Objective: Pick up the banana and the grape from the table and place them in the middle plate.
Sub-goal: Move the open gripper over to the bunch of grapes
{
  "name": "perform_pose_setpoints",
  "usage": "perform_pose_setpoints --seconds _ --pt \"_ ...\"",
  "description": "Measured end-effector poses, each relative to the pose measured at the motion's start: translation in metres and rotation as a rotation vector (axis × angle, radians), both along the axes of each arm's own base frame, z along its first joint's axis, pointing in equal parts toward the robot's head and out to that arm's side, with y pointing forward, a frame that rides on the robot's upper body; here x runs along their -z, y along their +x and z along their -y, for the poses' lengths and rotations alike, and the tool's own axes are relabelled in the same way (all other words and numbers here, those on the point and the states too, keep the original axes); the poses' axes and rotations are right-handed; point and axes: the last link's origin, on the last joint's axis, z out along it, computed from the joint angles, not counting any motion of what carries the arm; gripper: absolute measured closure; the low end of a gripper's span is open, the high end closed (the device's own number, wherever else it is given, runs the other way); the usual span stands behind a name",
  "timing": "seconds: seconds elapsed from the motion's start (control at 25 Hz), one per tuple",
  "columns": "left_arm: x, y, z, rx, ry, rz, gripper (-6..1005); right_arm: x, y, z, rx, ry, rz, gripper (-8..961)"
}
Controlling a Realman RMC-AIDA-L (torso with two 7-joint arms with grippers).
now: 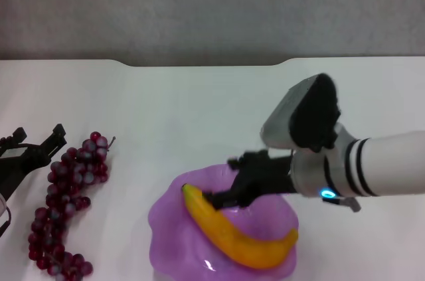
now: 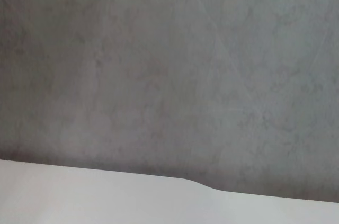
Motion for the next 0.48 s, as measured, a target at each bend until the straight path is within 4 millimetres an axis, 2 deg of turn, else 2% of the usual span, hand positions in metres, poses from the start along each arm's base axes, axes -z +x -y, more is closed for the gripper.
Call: perform_pose_setpoints --seconds 0.24,0.48 --pt "0.000 -0.001 0.001 -0.002 0.000 0.000 107 -0.028 0.026 -0.007 -0.070 0.301 -0.022 71" --pt "0.000 -0.001 0.001 -0.003 0.000 0.000 107 -0.041 0.061 -0.011 -0.034 0.556 0.026 76"
